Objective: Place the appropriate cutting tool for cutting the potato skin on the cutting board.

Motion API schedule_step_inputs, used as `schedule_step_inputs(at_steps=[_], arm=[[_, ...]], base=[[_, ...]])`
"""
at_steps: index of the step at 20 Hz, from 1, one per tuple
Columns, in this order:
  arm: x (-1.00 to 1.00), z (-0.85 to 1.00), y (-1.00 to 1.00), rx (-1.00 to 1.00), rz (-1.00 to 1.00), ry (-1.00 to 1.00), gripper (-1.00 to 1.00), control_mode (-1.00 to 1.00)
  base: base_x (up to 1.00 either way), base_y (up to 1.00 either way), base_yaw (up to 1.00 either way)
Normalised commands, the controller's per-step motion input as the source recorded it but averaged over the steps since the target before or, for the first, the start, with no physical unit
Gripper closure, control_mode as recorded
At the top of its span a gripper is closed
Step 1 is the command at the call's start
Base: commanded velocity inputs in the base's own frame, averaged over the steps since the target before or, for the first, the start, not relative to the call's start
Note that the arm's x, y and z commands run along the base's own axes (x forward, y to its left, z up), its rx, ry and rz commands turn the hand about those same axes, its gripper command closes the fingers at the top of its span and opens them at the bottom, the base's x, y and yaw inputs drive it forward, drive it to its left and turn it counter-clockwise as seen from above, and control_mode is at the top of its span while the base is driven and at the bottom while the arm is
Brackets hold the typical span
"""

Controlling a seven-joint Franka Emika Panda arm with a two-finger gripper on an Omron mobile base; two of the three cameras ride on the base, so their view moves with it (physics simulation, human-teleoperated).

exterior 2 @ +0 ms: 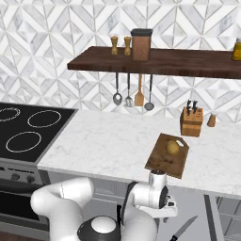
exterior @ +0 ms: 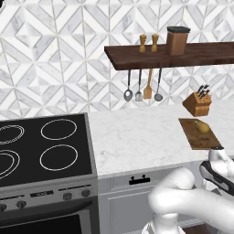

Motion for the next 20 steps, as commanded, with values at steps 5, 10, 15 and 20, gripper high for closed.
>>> schedule_step_inputs(at_steps=[5,10,15,20], arm=[[-0.39,-0.06,0.19,0.01,0.00,0.00,1.00,-1.00],[-0.53,0.33,0.00,0.00,0.00,-0.03,1.00,-1.00],[-0.77,1.00,0.00,-0.06,0.00,-0.06,1.00,-1.00],[-0.65,1.00,0.01,-0.05,0.00,0.00,1.00,-1.00]], base=[[0.00,0.00,0.00],[0.00,0.00,0.00],[0.00,0.00,0.00],[0.00,0.00,0.00]])
